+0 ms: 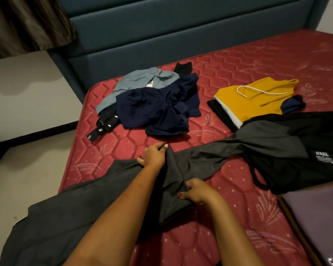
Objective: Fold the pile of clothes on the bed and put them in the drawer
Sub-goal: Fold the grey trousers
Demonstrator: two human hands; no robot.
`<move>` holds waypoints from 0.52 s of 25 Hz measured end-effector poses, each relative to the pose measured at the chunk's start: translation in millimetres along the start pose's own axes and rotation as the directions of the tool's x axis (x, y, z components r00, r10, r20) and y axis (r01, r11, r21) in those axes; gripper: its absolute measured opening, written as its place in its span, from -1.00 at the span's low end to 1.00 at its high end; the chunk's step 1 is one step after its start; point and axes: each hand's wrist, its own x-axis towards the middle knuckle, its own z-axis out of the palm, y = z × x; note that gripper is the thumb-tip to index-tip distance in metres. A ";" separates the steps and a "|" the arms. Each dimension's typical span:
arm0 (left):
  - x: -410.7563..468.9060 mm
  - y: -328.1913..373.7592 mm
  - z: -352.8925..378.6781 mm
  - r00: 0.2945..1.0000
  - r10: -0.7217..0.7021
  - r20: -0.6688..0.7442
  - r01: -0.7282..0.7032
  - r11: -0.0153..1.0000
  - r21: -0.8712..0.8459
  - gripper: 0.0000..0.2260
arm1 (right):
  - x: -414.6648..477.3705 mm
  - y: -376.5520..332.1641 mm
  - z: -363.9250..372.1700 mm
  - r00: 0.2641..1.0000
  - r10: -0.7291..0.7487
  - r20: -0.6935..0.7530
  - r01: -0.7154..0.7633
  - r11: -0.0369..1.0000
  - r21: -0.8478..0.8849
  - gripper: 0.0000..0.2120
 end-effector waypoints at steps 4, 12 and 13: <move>5.6 -2.3 2.7 0.997 -0.003 -0.075 0.007 0.999 0.054 -0.78 | -9.0 -3.2 -4.2 0.986 0.113 0.123 -0.105 0.992 -0.065 -0.83; -7.0 3.7 22.6 0.968 0.252 -0.023 -0.205 0.835 0.511 -0.50 | 15.9 52.7 -72.1 0.792 0.128 -0.597 0.028 0.969 0.245 -0.38; -10.8 9.0 27.4 0.959 0.280 0.044 -0.262 0.814 0.518 -0.53 | 19.1 52.7 -75.7 0.778 0.117 -0.618 0.118 0.938 0.326 -0.29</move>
